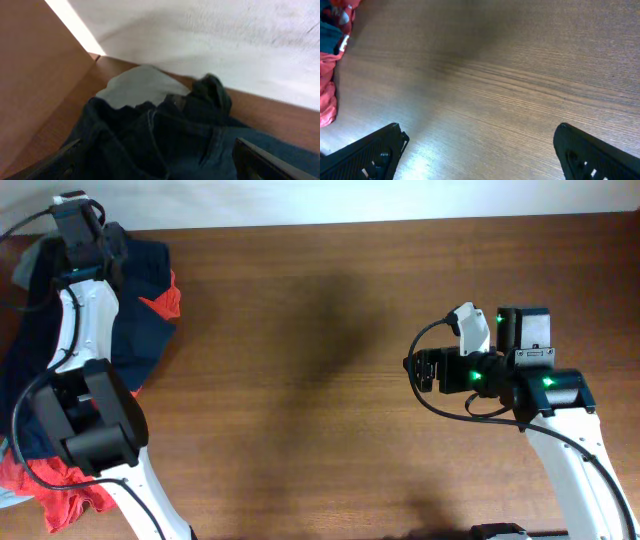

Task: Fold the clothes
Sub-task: 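Reach the left gripper into the clothes pile and grasp the navy shorts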

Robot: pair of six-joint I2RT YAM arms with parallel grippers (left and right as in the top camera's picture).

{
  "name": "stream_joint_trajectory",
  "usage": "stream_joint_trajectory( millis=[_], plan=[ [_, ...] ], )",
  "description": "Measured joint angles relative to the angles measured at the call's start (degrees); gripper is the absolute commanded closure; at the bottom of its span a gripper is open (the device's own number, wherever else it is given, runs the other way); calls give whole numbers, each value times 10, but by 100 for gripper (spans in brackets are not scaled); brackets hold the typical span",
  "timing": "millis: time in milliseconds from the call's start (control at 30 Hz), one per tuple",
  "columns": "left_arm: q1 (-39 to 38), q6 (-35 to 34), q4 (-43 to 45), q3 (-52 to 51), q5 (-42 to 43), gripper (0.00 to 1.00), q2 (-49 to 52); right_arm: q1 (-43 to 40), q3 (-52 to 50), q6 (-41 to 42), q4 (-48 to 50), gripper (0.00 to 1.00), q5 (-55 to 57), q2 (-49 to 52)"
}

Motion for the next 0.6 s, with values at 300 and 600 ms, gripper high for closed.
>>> stream_joint_trajectory(
  millis=[300,600],
  plan=[
    [7,3,-24,1,-46,28,1,0,0,0,23,2,0,0],
    [19,4,-50,1,-67,75,1,0,0,0,43,2,0,0]
  ],
)
